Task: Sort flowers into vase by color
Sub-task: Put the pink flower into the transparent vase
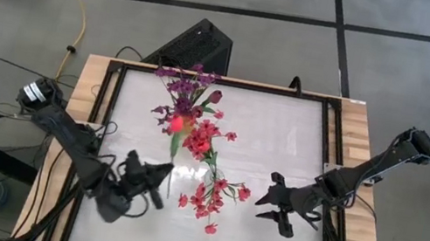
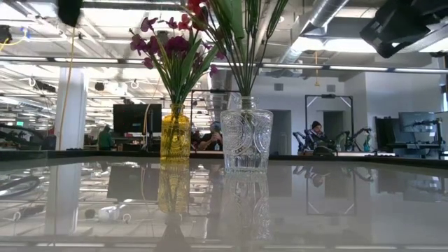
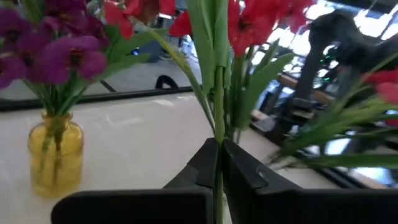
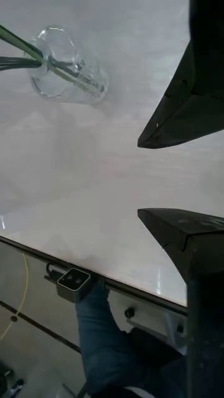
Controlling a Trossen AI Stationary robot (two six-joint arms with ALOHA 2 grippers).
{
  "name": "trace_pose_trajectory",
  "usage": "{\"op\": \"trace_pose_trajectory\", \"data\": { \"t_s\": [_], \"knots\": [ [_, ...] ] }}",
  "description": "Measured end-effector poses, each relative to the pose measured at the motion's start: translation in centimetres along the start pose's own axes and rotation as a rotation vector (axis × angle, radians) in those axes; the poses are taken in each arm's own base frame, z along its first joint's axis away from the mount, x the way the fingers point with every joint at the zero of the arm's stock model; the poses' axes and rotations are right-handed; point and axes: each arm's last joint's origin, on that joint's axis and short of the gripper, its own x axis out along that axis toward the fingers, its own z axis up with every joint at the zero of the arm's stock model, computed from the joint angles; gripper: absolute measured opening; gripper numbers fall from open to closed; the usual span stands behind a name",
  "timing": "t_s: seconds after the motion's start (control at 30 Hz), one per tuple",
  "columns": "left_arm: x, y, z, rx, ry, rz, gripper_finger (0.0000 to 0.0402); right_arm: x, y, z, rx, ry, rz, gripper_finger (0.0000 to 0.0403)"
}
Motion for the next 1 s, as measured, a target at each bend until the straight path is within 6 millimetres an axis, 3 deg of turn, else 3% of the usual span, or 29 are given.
{"op": "trace_pose_trajectory", "data": {
  "t_s": [0.13,0.27,0.37,0.53,0.63,0.8,1.0],
  "knots": [
    [3.2,-0.5,-1.1,0.056,0.041,-0.015,0.0000,0.0,0.1,0.0,-0.002,0.000,0.003,0.0193],
    [5.4,-1.8,-1.7,0.117,0.069,-0.176,0.0000,0.0,0.2,-0.1,-0.007,0.006,0.005,0.0193],
    [5.4,-2.8,-0.2,0.146,-0.026,-0.294,0.0000,0.0,0.1,-0.2,-0.010,0.017,0.000,0.0193],
    [3.8,-3.2,3.5,0.232,-0.202,-0.351,0.0000,0.0,0.0,-0.4,-0.015,0.030,-0.014,0.0193],
    [3.4,-3.5,4.3,0.313,-0.280,-0.453,0.0000,0.0,0.0,-0.4,-0.034,0.031,-0.018,0.0193],
    [4.6,-3.5,2.2,0.414,-0.305,-0.518,0.0000,0.8,0.0,-0.7,-0.068,0.059,-0.031,0.0193],
    [6.5,-1.3,-1.1,0.420,-0.425,-0.450,0.0000,2.4,0.0,-1.4,-0.083,0.118,-0.057,0.0193]
  ]
}}
